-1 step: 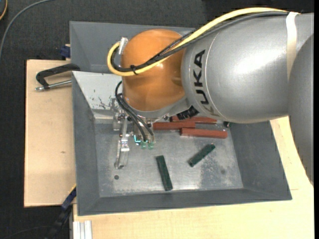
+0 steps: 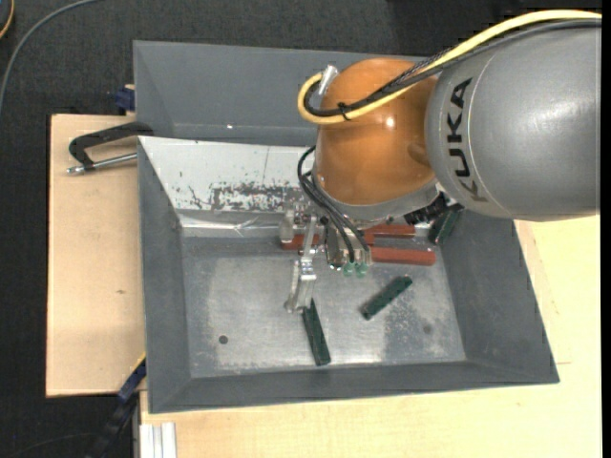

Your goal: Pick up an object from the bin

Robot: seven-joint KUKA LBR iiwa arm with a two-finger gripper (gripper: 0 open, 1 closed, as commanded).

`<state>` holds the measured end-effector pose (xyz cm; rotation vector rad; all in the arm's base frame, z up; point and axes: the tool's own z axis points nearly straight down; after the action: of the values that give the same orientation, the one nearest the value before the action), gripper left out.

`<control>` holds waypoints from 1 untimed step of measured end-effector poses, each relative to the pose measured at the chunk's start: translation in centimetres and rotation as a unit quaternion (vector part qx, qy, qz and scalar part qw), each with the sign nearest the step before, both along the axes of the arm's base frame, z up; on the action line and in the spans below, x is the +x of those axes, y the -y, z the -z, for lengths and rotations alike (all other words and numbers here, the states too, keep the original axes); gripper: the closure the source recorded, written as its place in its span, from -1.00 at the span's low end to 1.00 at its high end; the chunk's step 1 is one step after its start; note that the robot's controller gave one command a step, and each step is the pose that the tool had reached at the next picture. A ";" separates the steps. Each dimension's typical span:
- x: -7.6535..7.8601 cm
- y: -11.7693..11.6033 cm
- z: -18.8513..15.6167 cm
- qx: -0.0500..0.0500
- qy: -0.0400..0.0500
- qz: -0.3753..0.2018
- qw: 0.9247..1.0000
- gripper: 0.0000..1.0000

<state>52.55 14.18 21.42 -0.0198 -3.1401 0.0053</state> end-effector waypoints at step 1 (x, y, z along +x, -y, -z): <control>1.1 7.4 1.8 0.002 0.001 0.006 1.000 -1.00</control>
Offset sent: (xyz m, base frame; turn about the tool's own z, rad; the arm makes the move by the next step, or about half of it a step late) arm 0.0105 -0.0741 -0.0189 0.0109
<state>53.67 6.80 19.62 -0.0389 -3.1413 -0.0009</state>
